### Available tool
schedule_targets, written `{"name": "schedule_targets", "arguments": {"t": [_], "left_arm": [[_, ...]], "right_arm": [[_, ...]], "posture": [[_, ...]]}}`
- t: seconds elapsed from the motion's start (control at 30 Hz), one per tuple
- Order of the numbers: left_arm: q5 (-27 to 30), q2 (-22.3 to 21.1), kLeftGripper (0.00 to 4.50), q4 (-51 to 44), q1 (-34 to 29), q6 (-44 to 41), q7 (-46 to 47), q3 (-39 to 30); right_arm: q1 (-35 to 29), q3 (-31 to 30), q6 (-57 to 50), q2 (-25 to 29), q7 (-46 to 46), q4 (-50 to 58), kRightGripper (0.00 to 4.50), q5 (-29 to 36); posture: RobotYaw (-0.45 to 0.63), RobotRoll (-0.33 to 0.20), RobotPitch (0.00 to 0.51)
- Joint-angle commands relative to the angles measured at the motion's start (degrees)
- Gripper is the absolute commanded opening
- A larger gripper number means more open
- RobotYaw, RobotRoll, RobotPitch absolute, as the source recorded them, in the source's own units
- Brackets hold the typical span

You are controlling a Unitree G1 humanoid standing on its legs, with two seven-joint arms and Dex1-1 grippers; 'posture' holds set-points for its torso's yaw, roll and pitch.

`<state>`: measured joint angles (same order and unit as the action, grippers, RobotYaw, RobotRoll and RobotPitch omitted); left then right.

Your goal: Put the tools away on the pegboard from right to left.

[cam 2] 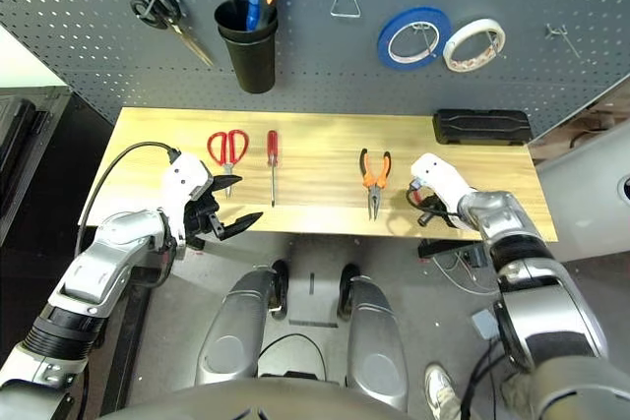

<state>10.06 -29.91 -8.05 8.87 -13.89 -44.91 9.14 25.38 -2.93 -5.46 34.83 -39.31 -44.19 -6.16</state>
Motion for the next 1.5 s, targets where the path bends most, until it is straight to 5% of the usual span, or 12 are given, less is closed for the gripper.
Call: {"name": "schedule_targets", "arguments": {"t": [0.03, 0.23, 0.5, 0.97, 1.5], "left_arm": [[3.45, 1.30, 4.50, -1.21, 0.47, 1.80, -1.85, -1.36], [9.93, 3.98, 4.50, -5.91, 3.30, 0.96, -3.16, -3.28], [15.24, 5.41, 4.50, -11.00, 7.34, -2.98, -2.29, -4.18], [17.53, 6.73, 4.50, -12.65, 13.02, -3.91, -0.54, -4.73], [15.22, 6.73, 4.50, -10.76, 15.02, -3.44, -0.38, -3.11]], "right_arm": [[-6.17, 4.49, 8.04, 0.98, 4.04, 6.07, 0.01, 2.60], [-15.47, 11.12, 23.93, 0.59, 15.86, 10.26, 0.01, 2.97], [-17.05, 14.09, 38.70, 2.32, 25.28, 3.24, 0.01, 1.57], [-8.59, 14.22, 55.56, 10.35, 35.95, -15.07, 0.01, -0.72], [12.33, 12.01, 44.79, 9.97, 25.69, -24.45, 0.01, 1.20]], "posture": [[0.18, 0.000, 0.264], [0.17, 0.000, 0.249], [0.17, 0.000, 0.230], [0.16, 0.000, 0.207], [0.14, 0.000, 0.194]]}}
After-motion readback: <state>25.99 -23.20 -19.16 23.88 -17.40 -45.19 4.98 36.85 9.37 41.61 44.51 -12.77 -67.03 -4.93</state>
